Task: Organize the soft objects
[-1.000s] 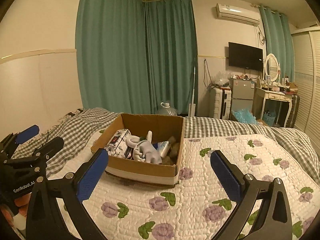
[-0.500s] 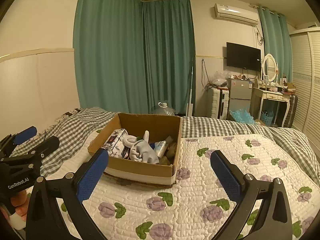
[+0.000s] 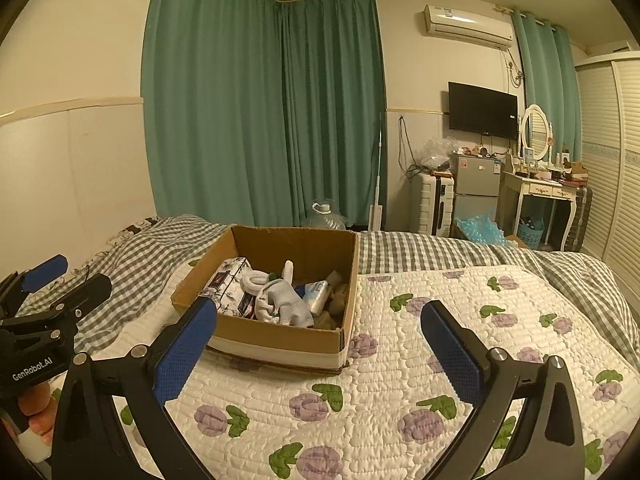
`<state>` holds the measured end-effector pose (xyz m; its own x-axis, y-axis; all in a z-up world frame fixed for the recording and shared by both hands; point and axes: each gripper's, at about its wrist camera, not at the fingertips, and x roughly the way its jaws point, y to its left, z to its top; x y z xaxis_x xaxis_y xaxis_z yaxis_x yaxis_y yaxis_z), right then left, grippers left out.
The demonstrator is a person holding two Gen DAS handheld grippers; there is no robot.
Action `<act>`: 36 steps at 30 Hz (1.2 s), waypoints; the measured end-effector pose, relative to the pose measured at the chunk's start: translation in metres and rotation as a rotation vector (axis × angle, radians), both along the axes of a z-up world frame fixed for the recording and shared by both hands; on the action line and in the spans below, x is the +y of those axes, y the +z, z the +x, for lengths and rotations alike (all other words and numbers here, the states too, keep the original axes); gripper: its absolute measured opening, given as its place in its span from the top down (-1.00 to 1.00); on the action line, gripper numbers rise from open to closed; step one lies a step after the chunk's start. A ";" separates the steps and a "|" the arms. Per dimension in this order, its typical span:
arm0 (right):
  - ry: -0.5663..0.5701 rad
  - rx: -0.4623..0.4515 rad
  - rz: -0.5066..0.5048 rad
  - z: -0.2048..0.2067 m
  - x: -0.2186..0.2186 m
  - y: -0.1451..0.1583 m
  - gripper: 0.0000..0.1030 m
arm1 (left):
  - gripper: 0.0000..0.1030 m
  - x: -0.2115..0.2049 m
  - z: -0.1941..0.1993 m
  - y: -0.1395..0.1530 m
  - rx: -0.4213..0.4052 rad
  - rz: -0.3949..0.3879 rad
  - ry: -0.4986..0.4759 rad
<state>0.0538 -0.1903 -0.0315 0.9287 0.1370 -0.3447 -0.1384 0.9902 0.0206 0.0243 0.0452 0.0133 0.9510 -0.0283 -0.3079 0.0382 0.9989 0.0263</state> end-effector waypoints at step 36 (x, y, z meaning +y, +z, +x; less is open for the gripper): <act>-0.005 0.009 0.003 0.002 0.005 -0.003 -0.99 | -0.78 -0.002 -0.001 -0.004 0.006 0.012 -0.004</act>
